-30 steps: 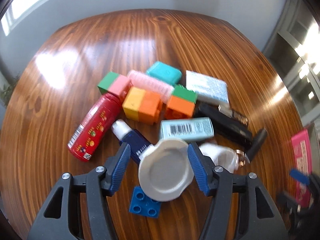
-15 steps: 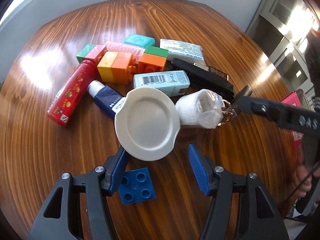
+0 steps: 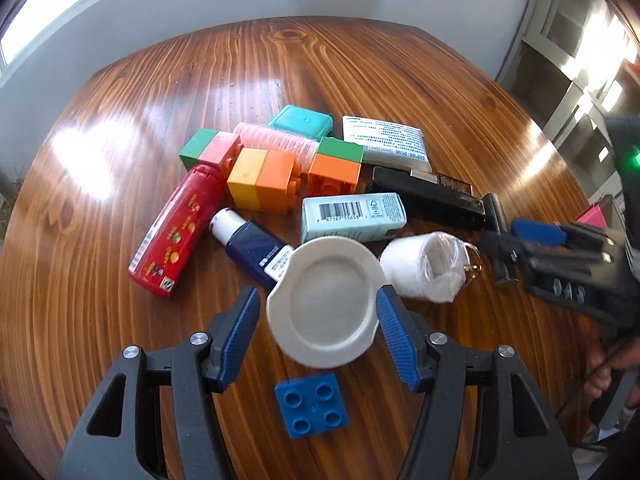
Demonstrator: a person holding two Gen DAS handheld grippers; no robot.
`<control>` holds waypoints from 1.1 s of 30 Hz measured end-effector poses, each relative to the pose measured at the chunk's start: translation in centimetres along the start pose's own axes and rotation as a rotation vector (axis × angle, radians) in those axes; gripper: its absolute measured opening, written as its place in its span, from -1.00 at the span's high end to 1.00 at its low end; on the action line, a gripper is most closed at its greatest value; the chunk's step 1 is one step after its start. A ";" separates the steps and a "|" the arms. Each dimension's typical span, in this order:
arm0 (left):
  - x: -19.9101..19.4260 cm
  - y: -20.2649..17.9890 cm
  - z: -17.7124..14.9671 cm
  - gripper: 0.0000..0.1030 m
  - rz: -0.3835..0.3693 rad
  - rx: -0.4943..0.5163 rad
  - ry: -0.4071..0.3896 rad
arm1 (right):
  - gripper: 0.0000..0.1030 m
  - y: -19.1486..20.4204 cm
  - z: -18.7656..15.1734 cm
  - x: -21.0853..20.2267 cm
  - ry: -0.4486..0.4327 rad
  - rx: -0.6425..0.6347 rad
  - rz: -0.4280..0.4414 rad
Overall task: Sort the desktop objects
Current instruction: 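Grasp the white lid with the left tool while the right tool grasps the black case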
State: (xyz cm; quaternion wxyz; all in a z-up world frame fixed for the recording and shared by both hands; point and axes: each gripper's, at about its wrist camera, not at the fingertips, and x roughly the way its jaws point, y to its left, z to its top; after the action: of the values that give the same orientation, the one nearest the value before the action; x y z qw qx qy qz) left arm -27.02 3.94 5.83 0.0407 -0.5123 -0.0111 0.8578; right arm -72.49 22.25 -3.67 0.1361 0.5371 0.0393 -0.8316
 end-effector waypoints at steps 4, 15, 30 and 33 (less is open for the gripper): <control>0.6 -0.6 0.1 -0.25 0.000 0.018 0.016 | -0.06 -0.3 -1.9 -0.7 -0.005 -0.033 -0.026; 1.7 -1.7 -0.6 -0.27 0.010 0.036 0.038 | -0.06 -1.3 -4.7 -1.9 -0.006 -0.039 -0.022; -2.1 -2.4 -1.8 -0.24 -0.020 -0.041 -0.033 | 0.25 -4.2 -4.6 -2.6 -0.011 0.004 0.062; -3.2 -2.2 -2.4 -0.25 -0.015 -0.043 -0.035 | -0.25 -4.3 -3.8 -2.6 -0.030 -0.006 0.059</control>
State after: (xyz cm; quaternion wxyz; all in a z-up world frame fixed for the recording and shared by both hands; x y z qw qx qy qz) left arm -23.31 5.84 7.63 0.0358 -0.4977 -0.0339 0.8659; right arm -69.23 27.67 -3.25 0.1630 0.5251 0.0240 -0.8350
